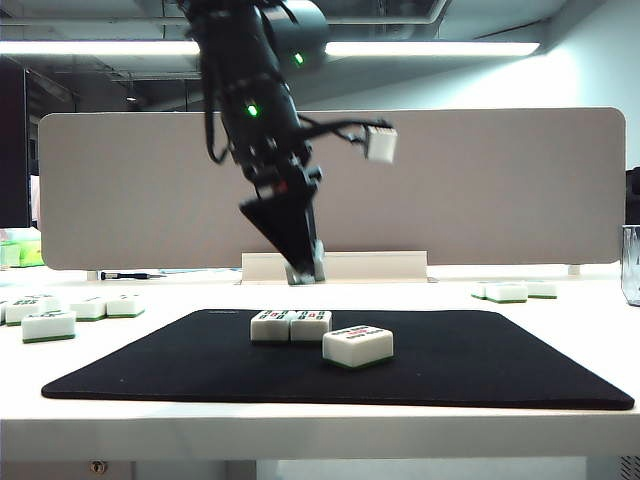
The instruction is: Arrange four mahjong tiles into a neat stack, creating two layers of paired tiles.
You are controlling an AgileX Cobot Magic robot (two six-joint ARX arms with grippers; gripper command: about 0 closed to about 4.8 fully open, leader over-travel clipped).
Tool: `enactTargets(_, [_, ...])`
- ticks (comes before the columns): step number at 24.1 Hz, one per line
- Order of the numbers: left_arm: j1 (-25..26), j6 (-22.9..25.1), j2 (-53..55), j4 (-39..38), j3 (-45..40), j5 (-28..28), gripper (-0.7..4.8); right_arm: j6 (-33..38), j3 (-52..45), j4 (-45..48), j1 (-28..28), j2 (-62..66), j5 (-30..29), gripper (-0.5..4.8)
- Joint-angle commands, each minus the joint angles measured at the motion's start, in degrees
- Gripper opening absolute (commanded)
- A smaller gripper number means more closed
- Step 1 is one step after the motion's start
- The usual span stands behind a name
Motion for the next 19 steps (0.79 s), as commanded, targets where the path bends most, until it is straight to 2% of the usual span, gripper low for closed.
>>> enactTargets(1, [-0.02,0.92,2.19,0.24,0.72,-0.22,1.35,-0.33,0.22,0.17,0.07,-0.72,-0.11,-0.01])
enactTargets(3, [0.07,2.36,2.73,0.55,0.7,-0.33,1.52,-0.33,0.2,0.17,0.07,-0.72,-0.11,-0.01])
enactTargets(12, [-0.11,1.7,4.0,1.29,0.61,0.35,1.55,-0.35,0.2,0.2,0.07,-0.72,-0.09,-0.01])
enactTargets(15, [-0.11,1.68,4.37,1.14,0.61,3.17,1.59,-0.35,0.2,0.2,0.07,-0.72,-0.09,-0.01])
enactTargets(17, [-0.11,1.68,4.39,0.72,0.59,3.15,2.27,-0.37,0.2,0.2,0.04,-0.72,-0.07,-0.01])
enactTargets(19, [-0.11,1.49,4.39,0.68,0.59,3.1,2.41,-0.37,0.2,0.2,0.07,-0.72,-0.09,-0.01])
